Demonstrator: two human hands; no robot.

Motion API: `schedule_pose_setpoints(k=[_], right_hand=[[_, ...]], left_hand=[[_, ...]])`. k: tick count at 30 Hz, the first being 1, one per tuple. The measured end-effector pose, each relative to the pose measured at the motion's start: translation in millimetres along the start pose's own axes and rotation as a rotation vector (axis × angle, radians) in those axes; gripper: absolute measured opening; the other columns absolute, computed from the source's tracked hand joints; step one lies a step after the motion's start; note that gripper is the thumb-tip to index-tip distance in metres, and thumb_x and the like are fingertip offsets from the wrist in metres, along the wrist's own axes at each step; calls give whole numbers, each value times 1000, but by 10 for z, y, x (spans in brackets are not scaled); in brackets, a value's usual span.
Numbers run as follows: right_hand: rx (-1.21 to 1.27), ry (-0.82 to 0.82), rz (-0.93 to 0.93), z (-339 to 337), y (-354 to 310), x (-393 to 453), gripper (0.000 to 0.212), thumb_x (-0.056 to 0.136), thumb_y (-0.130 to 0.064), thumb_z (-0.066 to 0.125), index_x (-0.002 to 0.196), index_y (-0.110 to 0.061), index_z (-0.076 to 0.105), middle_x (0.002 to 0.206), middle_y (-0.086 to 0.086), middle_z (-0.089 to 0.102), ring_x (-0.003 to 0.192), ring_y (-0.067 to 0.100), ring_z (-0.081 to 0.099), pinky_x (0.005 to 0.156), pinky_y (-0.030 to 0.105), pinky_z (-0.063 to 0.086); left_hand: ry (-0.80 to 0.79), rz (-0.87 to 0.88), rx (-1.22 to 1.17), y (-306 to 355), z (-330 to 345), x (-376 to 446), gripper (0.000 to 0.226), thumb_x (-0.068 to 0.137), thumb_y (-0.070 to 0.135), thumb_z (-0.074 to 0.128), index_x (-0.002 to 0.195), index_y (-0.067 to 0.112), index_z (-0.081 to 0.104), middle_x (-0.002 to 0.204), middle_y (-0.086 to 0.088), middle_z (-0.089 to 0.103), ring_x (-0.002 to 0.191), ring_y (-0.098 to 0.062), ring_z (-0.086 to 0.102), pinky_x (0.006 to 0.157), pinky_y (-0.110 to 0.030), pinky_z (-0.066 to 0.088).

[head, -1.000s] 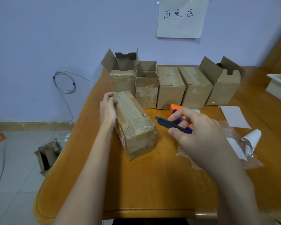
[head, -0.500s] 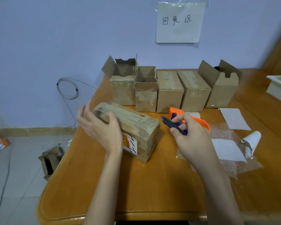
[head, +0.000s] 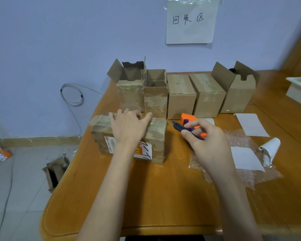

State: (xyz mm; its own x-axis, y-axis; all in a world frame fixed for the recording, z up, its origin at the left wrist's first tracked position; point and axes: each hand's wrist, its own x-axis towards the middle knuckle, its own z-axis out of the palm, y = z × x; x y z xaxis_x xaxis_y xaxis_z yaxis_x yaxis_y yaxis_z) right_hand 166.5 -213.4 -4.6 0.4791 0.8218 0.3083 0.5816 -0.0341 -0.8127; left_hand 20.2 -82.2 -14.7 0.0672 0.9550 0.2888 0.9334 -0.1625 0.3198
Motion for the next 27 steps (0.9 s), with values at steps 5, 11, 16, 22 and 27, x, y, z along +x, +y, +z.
schedule_pose_setpoints(k=[5,11,16,22,27], right_hand=[[117,83,98,153,60,177,9,82,-21,76,85,-29,74,70,-12,67,75,4,62,72,32,55],[137,26,157,243,74,276,10,81,-19,77,90,-22,77,72,-7,69,73,1,63,64,9,45],[71,23,124,230,31,273,8,82,-20,75,90,-22,76,72,-8,69,75,2,62,59,6,38],[10,4,122,215,-29,289,7,83,-19,74,90,-20,76,66,-6,64,68,5,59,58,5,37],[-12,-39,164,147,-119,312,5,82,-21,75,88,-21,76,66,-1,64,66,9,57,61,16,45]], left_hand=[[13,-112,60,45,27,18,54,92,63,36,100,25,73,117,-4,64,121,-25,46,113,-51,19],[33,-120,69,44,53,22,55,93,63,35,99,24,73,115,-4,65,120,-25,47,113,-51,20],[29,-131,35,39,51,19,54,93,62,35,104,25,72,118,-3,64,123,-25,45,116,-50,14],[34,-138,35,57,46,3,53,93,61,36,104,24,72,118,-4,64,123,-25,45,116,-51,14],[44,-142,37,59,40,-10,52,93,60,36,105,23,72,118,-4,64,122,-25,45,115,-51,16]])
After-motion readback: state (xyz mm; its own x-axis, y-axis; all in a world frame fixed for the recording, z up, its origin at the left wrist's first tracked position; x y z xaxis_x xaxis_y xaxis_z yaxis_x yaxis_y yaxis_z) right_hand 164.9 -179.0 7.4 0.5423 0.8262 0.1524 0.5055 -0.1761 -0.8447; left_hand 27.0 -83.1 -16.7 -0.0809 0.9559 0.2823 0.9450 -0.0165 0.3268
